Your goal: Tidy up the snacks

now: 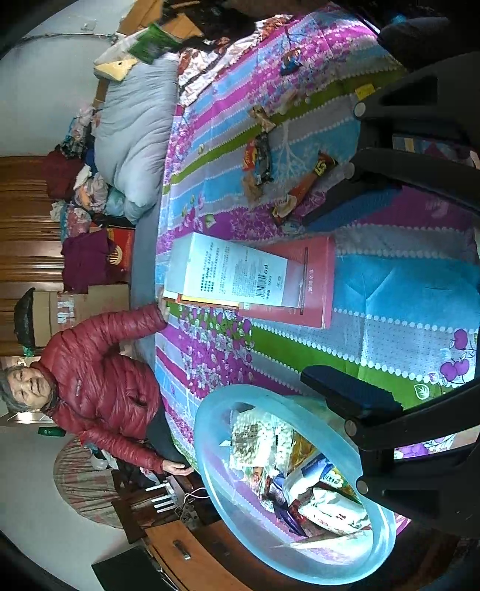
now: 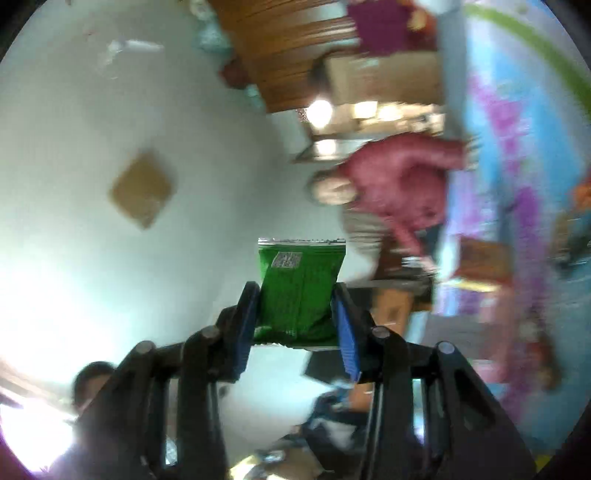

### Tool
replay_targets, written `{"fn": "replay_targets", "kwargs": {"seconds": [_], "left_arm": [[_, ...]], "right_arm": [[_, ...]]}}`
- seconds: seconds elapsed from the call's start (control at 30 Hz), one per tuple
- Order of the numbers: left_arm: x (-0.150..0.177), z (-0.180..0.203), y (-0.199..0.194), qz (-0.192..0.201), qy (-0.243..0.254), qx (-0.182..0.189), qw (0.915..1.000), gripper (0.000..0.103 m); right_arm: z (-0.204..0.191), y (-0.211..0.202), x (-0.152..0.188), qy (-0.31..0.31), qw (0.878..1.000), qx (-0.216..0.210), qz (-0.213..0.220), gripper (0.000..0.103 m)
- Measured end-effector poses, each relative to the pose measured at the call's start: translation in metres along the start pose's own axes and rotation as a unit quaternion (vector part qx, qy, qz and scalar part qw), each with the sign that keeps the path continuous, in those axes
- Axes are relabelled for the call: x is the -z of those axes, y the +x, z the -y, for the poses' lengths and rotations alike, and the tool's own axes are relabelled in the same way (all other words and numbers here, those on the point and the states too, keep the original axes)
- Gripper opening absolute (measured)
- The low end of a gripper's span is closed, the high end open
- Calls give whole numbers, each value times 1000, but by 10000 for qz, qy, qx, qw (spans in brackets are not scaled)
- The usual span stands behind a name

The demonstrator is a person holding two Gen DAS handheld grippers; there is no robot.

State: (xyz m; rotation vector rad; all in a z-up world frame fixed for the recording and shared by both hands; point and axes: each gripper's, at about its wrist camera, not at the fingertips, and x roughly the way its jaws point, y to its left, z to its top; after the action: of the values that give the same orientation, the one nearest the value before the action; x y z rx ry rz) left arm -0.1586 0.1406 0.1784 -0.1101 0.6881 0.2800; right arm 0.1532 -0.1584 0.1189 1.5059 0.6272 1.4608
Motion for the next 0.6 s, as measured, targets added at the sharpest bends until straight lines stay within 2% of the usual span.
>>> {"fn": "replay_targets", "kwargs": {"seconds": [0.13,0.23,0.3,0.33,0.37,0.4,0.43,0.47,0.5,0.57,0.6], "left_arm": [[1,-6,-13,98,-50,-44,9999,76],[2,-10,-15,102,-93,-76,9999,76],[3,-11,-14,68,-122,-56,9999,76],[4,-11,-13,40,-117,-39,9999,76],[5,-9,-10,0,-95,-19,10000,76],[5,-6,-8,-31,-71,6,10000,76],[7,-3,-4,-72,-44,41,10000,76],[8,1,1,-144,-8,98,9998,76],[10,5,6,-216,18,148,9997,76],[11,13,15,-353,52,260,9990,76],[12,18,19,-420,71,321,9986,76]], "right_arm": [[-15,27,12,-116,9991,-200,-343,42],[-16,35,17,-183,9992,-77,-353,42],[-16,31,19,-421,9976,463,-309,42],[-19,29,20,-884,9852,1427,-343,42],[-18,30,22,-1269,9623,2365,-450,42],[-10,31,25,-1597,9234,3432,-630,43],[8,31,31,-1831,8711,4469,-892,43],[21,30,37,-1954,8350,5035,-1060,43],[43,25,46,-2056,7890,5652,-1251,43],[88,17,65,-2102,7281,6285,-1749,42],[103,14,71,-2099,7082,6467,-1901,43]]}}
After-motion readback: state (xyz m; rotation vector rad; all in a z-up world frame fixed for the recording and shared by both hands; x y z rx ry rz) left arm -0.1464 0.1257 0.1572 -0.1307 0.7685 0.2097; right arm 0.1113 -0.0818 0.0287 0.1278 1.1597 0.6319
